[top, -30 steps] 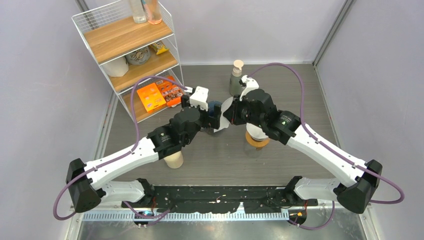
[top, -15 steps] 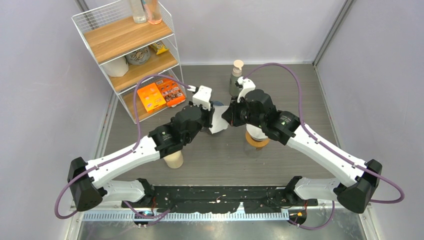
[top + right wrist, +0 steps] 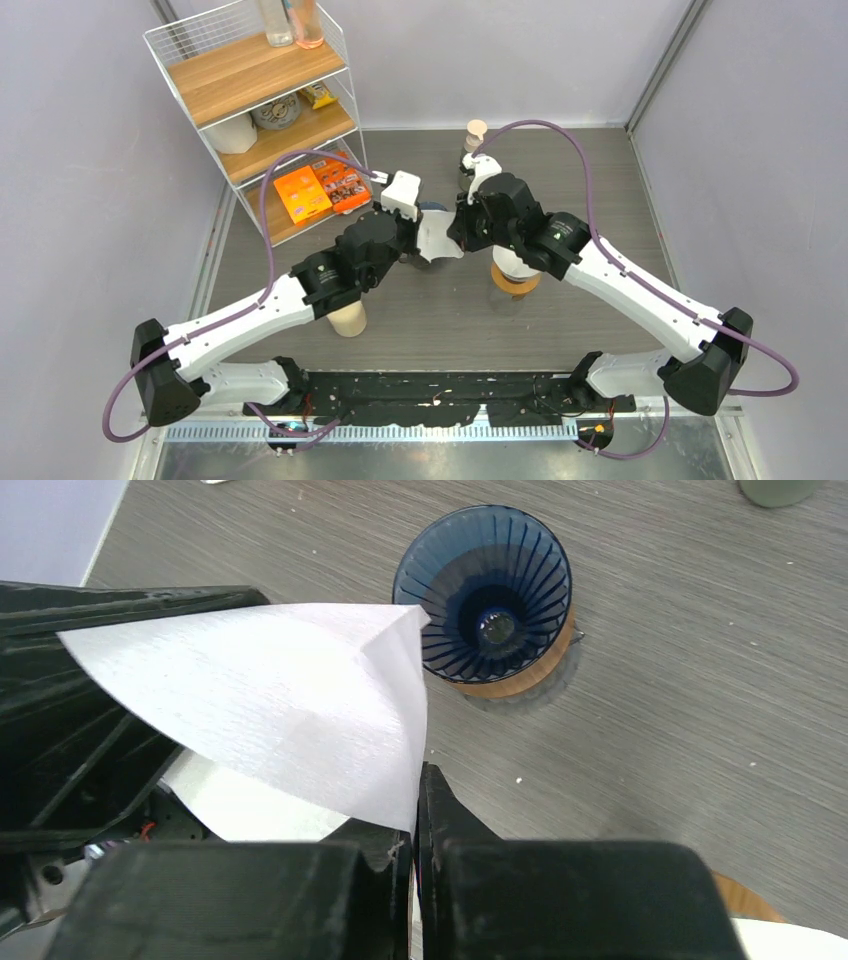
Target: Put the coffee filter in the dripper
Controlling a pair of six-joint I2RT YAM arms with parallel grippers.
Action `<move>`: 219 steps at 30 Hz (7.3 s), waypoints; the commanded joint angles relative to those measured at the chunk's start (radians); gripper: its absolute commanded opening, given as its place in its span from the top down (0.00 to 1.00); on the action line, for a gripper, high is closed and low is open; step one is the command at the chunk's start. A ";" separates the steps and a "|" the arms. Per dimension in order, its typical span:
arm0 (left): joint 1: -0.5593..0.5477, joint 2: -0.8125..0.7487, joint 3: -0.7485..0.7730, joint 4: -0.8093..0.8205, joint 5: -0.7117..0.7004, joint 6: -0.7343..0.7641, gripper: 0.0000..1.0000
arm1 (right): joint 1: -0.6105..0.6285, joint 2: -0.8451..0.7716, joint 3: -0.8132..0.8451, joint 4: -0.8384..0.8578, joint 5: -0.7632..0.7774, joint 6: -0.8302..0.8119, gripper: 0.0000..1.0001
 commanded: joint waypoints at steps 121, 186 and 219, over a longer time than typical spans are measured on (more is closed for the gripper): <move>0.285 0.487 0.467 -0.457 0.377 -0.178 0.95 | -0.430 -0.530 -0.450 0.015 0.459 -0.023 0.05; 0.245 0.529 0.583 -0.565 0.367 -0.265 0.79 | -0.432 -0.562 -0.470 0.001 0.515 -0.023 0.05; 0.224 0.629 0.579 -0.583 0.398 -0.238 0.79 | -0.432 -0.557 -0.483 0.001 0.527 -0.024 0.05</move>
